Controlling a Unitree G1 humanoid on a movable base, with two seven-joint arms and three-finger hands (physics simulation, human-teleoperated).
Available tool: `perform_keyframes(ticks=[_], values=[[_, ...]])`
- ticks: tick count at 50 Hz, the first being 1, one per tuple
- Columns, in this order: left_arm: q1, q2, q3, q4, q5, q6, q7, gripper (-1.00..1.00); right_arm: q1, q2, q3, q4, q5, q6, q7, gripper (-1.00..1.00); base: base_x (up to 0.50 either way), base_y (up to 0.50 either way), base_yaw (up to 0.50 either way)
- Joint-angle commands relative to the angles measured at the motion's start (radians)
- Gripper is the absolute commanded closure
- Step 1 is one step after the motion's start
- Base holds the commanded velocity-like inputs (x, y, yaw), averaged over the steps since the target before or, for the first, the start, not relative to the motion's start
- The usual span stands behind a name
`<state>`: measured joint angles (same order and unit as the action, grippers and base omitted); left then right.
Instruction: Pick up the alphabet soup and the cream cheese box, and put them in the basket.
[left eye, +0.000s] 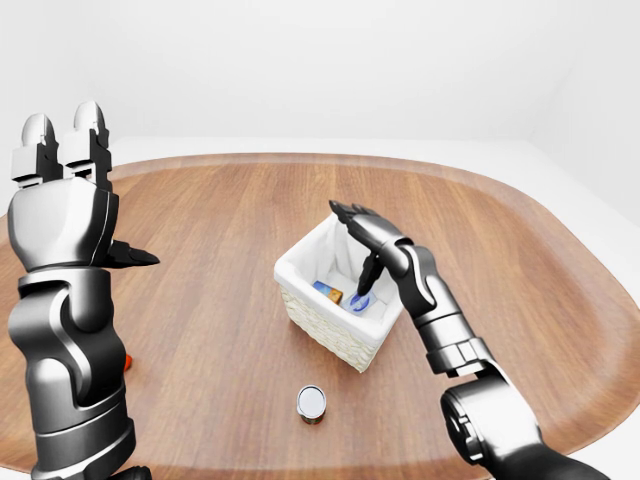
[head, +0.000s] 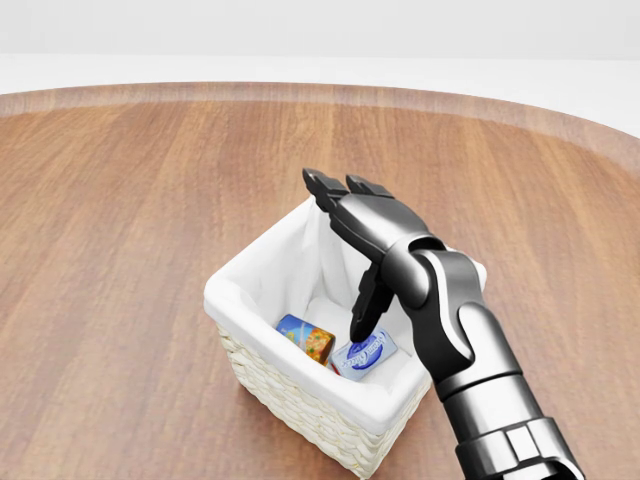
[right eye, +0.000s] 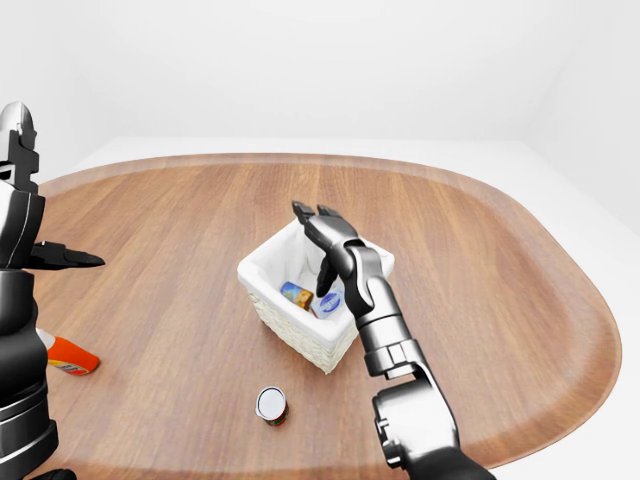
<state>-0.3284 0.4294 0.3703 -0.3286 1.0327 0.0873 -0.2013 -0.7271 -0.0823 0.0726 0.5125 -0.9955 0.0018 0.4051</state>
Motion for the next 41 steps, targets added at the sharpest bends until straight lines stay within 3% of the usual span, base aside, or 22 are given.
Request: perform_keyframes(ticks=[1,23,24,27,41], values=[[0.003,-0.005,-0.003,-0.008,-0.007,0.000,0.014,-1.00,-0.010,-0.004,-0.004,-0.031,-0.009,0.014,0.014,-1.00,0.00,0.00,0.00],[0.003,-0.005,-0.005,0.008,-0.011,0.000,0.020,-1.00,-0.047,-0.017,-0.022,-0.118,-0.001,0.047,0.028,-1.00,0.00,0.00,0.00],[0.003,-0.005,-0.005,0.009,-0.011,0.000,0.020,-1.00,-0.070,-0.020,-0.033,-0.117,-0.002,0.048,-0.022,-1.00,0.00,0.00,0.00],[0.003,-0.004,-0.007,0.007,-0.009,0.000,0.017,-1.00,-0.087,-0.027,-0.034,-0.113,0.002,0.051,-0.040,-1.00,0.00,0.00,0.00],[0.000,-0.002,-0.015,0.026,0.004,0.000,0.007,-1.00,-0.184,-0.035,-0.041,-0.147,0.042,0.086,-0.030,-1.00,0.00,0.00,0.00]])
